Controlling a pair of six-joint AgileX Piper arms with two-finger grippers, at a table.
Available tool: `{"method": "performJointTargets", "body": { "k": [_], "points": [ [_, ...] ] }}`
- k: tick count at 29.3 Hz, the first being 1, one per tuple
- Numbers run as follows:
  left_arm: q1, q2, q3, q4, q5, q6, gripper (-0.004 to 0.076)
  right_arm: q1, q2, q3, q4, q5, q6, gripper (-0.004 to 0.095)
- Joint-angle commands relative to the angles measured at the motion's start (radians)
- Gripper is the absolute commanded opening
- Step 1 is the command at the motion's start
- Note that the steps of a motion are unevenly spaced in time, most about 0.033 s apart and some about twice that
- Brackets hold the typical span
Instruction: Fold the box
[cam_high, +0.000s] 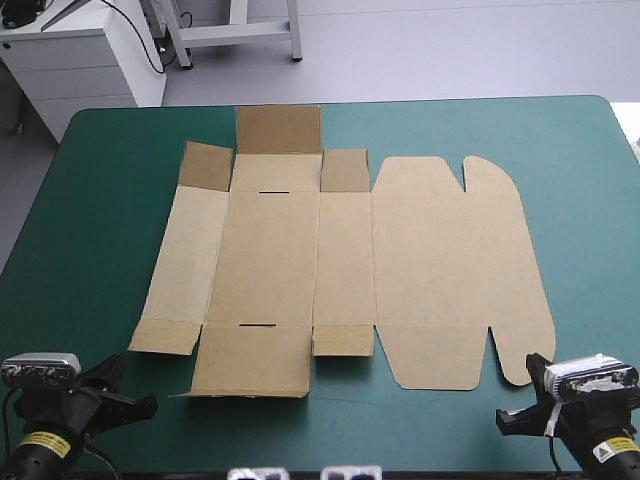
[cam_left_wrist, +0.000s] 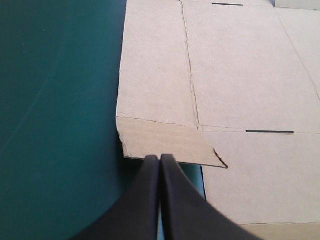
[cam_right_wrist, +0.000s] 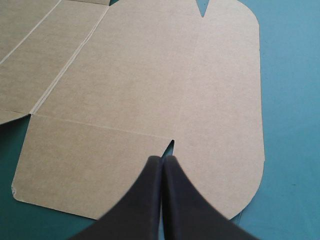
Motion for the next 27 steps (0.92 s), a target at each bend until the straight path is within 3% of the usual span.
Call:
{"method": "performJointTargets", "body": {
  "k": [1, 13, 27],
  "points": [
    [-0.001, 0.014, -0.023, -0.006, -0.074, -0.006, -0.0008, 0.002, 0.013, -0.028, 0.016, -0.064, 0.053, -0.0014],
    [-0.001, 0.064, -0.038, 0.026, -0.067, -0.006, -0.0008, 0.002, 0.013, -0.028, 0.014, -0.064, 0.053, -0.0014],
    [-0.001, 0.642, -0.401, 0.138, -0.074, 0.002, -0.0008, 0.002, 0.013, -0.028, 0.014, -0.064, 0.048, -0.0014]
  ]
}}
